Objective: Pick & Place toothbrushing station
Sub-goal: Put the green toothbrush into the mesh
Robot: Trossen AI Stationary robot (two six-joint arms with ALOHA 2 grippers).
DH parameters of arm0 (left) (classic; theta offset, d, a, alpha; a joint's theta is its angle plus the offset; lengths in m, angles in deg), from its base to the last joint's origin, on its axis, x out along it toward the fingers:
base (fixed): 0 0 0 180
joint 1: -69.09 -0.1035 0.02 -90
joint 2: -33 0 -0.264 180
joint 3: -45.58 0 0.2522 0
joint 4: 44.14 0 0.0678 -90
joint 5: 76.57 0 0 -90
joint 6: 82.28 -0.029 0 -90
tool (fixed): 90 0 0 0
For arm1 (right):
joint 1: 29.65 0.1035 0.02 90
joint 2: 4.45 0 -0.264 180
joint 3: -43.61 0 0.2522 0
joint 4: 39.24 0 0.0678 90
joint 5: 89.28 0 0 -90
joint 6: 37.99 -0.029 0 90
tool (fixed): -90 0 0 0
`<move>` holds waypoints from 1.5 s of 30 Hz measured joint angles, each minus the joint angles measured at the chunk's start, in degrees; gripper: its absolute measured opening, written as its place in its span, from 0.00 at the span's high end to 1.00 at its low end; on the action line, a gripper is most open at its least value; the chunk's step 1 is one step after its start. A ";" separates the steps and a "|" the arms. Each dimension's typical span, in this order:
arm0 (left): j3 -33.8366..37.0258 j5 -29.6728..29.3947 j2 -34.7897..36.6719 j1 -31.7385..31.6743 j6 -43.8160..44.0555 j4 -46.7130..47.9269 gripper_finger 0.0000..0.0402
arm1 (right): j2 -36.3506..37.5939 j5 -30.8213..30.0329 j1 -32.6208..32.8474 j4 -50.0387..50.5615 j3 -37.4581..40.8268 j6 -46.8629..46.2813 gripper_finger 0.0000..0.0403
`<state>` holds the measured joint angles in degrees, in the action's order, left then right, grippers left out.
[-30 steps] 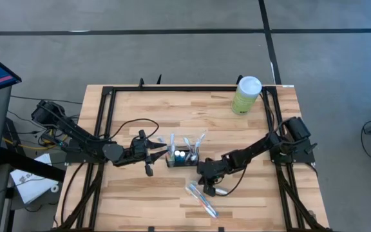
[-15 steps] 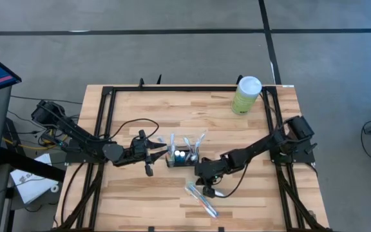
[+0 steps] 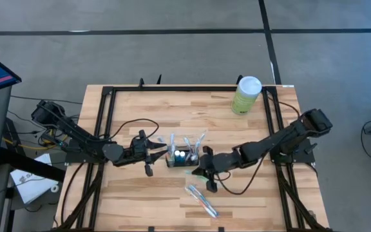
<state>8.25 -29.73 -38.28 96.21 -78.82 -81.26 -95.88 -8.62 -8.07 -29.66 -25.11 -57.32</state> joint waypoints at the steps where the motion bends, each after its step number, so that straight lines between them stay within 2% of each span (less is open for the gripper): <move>1: 0.00 0.00 0.00 0.02 0.00 -0.18 0.73 | 0.45 -0.35 0.00 -1.07 -0.01 0.48 1.00; 24: 0.00 14.99 0.02 -0.35 -5.01 -14.12 0.73 | 4.64 -1.08 -4.83 -20.84 -0.02 13.69 1.00; 28: 0.00 16.93 0.02 -2.42 -6.10 -16.29 0.73 | 4.91 -1.06 -5.37 -24.43 -0.04 15.44 1.00; 37: -1.88 31.67 0.00 -10.36 -1.28 -16.56 0.73 | 4.85 -1.03 -6.80 -28.02 -0.04 17.84 1.00; 45: -3.33 33.65 0.00 -12.31 -1.07 -16.46 0.73 | 4.85 0.45 -7.98 -29.11 -0.04 18.27 1.00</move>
<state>4.92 3.92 -38.28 83.90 -79.89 -97.72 -91.04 -8.17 -16.05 -58.77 -25.15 -39.05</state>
